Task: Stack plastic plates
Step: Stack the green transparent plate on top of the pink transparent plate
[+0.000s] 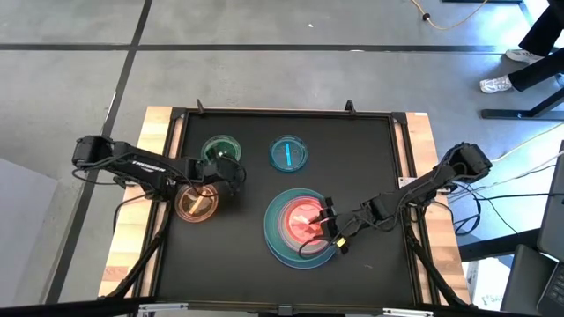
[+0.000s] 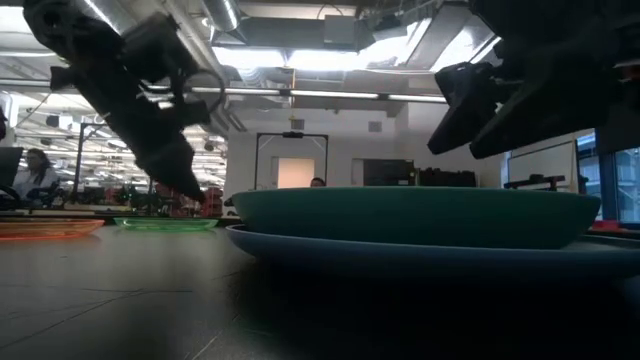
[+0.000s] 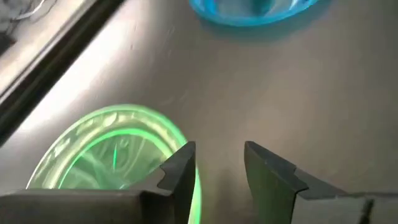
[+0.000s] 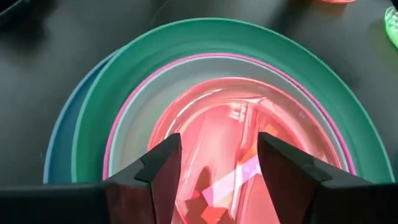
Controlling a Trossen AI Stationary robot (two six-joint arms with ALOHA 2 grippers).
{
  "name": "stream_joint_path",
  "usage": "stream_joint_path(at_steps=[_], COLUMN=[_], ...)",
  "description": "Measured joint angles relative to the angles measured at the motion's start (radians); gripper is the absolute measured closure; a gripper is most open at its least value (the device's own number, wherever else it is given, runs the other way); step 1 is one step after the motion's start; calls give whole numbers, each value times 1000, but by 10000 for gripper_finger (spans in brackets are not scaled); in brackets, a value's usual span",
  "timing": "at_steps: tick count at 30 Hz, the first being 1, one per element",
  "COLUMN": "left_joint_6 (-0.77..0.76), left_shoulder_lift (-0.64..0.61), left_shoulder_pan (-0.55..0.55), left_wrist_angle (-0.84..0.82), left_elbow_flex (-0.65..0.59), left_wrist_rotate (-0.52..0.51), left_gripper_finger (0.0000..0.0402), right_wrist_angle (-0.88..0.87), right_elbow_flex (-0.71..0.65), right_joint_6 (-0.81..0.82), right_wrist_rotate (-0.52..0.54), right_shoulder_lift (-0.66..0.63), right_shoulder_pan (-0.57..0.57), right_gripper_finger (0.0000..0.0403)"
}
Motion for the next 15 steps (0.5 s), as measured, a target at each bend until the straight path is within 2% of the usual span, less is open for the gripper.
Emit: stream_joint_path(at_steps=[11, 15], left_joint_6=[14, 22], left_shoulder_lift=[118, 145], left_shoulder_pan=[74, 93], left_wrist_angle=[-19, -18], left_elbow_flex=[0, 0], left_wrist_rotate=[4, -40], left_gripper_finger=[271, 271], right_wrist_angle=[15, 14], right_elbow_flex=[1, 1], right_joint_6=[0, 0], right_wrist_rotate=[7, 7], right_shoulder_lift=[23, 24], right_shoulder_pan=[0, 0], right_gripper_finger=[200, 200])
